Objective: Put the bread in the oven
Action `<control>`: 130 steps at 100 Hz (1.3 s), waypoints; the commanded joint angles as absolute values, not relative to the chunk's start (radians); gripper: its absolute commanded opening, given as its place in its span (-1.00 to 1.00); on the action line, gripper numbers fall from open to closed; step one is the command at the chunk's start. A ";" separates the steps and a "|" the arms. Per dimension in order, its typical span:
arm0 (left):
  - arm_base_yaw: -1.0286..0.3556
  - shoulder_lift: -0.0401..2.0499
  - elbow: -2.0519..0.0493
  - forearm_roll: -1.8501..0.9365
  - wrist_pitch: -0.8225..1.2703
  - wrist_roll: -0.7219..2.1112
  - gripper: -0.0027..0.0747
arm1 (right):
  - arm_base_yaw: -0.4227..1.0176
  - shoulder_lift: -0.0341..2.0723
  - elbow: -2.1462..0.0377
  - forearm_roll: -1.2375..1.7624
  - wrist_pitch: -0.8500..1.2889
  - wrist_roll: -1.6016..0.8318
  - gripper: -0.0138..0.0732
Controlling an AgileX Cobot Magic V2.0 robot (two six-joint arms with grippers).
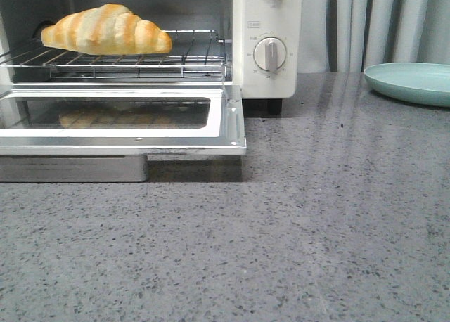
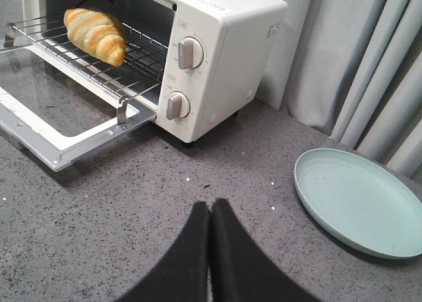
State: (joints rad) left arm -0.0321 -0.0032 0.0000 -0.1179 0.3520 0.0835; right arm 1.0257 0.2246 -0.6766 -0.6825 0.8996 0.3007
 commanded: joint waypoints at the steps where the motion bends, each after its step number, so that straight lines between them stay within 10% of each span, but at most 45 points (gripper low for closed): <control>1: -0.031 -0.035 0.024 -0.139 0.313 0.075 -0.99 | 1.022 0.237 -0.699 -0.729 0.842 0.304 -0.84; 44: -0.031 -0.035 0.024 -0.139 0.313 0.075 -0.99 | 1.007 0.235 -0.673 -0.783 0.906 0.304 -0.84; 106: -0.031 -0.035 0.024 -0.139 0.313 0.075 -0.99 | 0.337 0.280 -0.179 -0.258 -0.099 0.114 -0.84; 130: -0.031 -0.035 0.024 -0.139 0.313 0.075 -0.99 | 0.247 0.220 -0.016 -0.229 -0.133 0.114 -0.84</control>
